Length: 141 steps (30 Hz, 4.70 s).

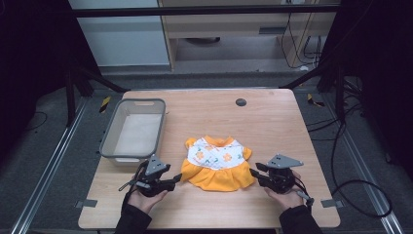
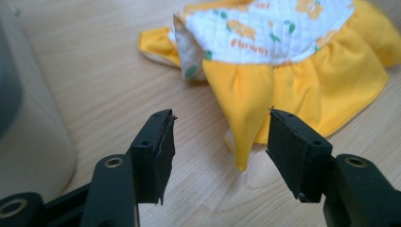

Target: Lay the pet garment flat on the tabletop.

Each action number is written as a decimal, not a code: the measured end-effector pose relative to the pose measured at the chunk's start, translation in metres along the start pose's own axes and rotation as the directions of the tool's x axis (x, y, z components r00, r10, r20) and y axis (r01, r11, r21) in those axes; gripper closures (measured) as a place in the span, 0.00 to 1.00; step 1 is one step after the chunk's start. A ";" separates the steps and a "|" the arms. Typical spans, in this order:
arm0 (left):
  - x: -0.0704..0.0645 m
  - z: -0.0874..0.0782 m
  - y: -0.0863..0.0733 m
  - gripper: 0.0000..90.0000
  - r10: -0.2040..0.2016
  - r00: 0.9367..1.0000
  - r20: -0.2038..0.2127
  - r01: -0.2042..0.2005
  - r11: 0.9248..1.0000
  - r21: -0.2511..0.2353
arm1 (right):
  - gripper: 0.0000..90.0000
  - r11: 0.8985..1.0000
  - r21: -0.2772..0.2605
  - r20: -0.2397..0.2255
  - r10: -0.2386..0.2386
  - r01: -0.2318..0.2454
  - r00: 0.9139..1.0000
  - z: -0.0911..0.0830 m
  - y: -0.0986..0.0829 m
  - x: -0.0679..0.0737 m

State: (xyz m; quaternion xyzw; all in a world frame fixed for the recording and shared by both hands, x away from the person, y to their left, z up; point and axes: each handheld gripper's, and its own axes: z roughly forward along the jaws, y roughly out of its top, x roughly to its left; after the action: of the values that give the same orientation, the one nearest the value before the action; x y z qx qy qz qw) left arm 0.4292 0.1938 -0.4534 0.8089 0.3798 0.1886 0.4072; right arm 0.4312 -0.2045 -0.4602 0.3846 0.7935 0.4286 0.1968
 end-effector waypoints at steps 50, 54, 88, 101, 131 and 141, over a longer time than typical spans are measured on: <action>-0.017 -0.018 -0.011 0.48 0.011 0.999 0.046 -0.012 1.000 0.017 | 0.65 0.999 0.031 -0.142 0.011 -0.007 0.990 -0.022 -0.017 0.014; -0.003 -0.019 0.007 0.46 0.009 1.000 -0.006 -0.009 0.999 -0.049 | 0.55 0.999 -0.029 -0.097 0.023 -0.026 0.995 -0.018 -0.005 0.007; 0.038 0.144 0.048 0.62 -0.103 0.989 -0.107 0.112 0.990 0.084 | 0.59 0.981 0.100 0.103 0.158 -0.169 0.982 0.116 0.025 -0.050; 0.025 0.133 0.055 0.92 -0.083 0.992 -0.098 0.093 0.990 0.102 | 0.93 0.983 0.104 0.053 0.149 -0.154 0.987 0.109 0.033 -0.043; 0.030 0.054 0.099 0.52 -0.032 0.995 -0.097 0.023 0.995 -0.097 | 0.51 0.994 -0.111 0.132 0.028 -0.014 0.991 0.047 0.079 -0.037; 0.000 0.012 0.046 0.49 0.030 0.999 -0.018 -0.031 0.999 -0.029 | 0.49 0.997 -0.077 0.059 0.027 -0.023 0.998 0.003 0.044 -0.007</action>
State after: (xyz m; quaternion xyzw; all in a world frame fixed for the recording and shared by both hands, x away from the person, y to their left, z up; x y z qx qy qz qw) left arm 0.4580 0.1702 -0.4239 0.8070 0.3682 0.2072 0.4127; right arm 0.4565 -0.1937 -0.4253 0.3995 0.7653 0.4493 0.2299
